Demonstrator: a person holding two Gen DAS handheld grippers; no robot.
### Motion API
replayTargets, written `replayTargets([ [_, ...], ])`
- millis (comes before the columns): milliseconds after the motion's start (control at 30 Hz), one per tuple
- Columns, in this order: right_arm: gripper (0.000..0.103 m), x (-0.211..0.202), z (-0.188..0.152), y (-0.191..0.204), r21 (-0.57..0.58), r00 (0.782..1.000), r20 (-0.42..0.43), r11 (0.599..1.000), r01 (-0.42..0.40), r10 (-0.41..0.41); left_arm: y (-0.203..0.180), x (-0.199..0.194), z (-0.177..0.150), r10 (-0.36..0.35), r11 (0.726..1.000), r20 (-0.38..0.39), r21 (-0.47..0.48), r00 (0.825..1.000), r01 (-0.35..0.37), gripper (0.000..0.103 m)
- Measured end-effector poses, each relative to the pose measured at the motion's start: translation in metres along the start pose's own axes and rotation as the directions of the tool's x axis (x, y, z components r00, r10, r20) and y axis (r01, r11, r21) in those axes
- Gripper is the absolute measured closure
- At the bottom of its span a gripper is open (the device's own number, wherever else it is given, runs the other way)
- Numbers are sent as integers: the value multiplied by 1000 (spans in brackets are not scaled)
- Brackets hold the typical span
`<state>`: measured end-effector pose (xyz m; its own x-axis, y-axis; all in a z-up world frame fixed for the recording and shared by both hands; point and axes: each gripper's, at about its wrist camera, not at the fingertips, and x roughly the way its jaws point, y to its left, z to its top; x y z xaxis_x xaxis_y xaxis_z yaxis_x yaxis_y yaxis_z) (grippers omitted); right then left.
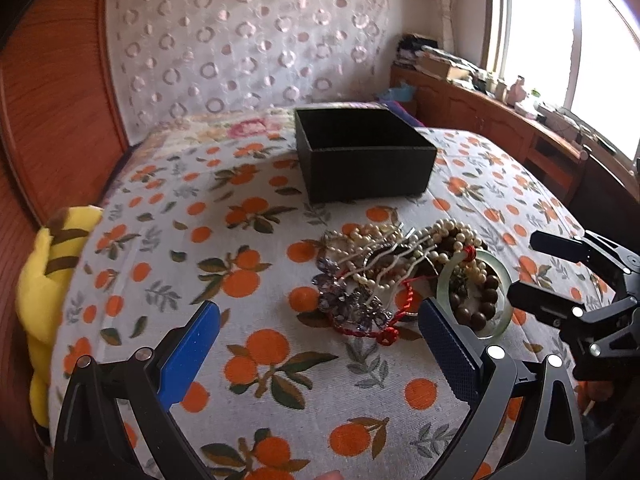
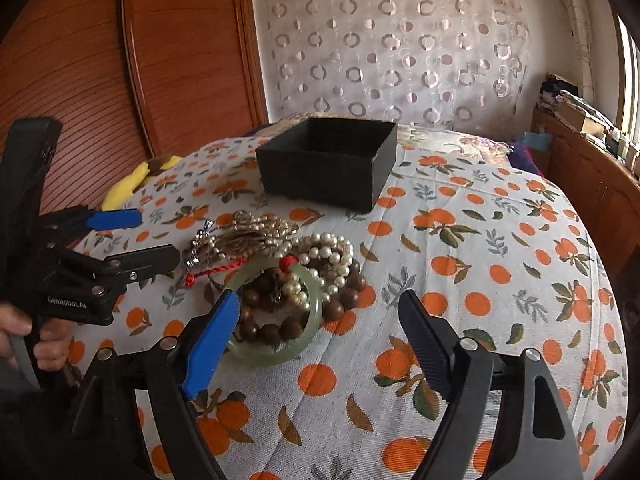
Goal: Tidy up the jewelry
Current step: 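Move the open left gripper down onto the silver hair comb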
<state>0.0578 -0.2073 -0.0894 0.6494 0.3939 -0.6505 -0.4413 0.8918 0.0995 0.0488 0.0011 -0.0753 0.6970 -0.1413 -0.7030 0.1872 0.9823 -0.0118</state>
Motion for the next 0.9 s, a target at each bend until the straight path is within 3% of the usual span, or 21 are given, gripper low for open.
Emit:
replayTargets([
  [267, 19, 0, -3, 0, -2, 1000, 5, 1000, -6, 6, 3, 26, 7, -100, 995, -71, -16, 993, 99, 8],
  [600, 19, 1, -2, 2, -16, 1000, 1, 1000, -5, 5, 2, 42, 18, -169, 985, -109, -38, 979, 166, 21],
  [700, 19, 2, -2, 1, -9, 1000, -4, 1000, -11, 11, 2, 43, 17, -183, 983, -106, -49, 977, 179, 31],
  [767, 19, 3, -2, 1, -7, 1000, -5, 1000, -15, 14, 1, 41, 16, -200, 980, -102, -47, 974, 196, 43],
  [900, 19, 3, -2, 1, -8, 1000, -6, 1000, -15, 15, 0, 34, 14, -187, 982, -90, -33, 978, 184, 50],
])
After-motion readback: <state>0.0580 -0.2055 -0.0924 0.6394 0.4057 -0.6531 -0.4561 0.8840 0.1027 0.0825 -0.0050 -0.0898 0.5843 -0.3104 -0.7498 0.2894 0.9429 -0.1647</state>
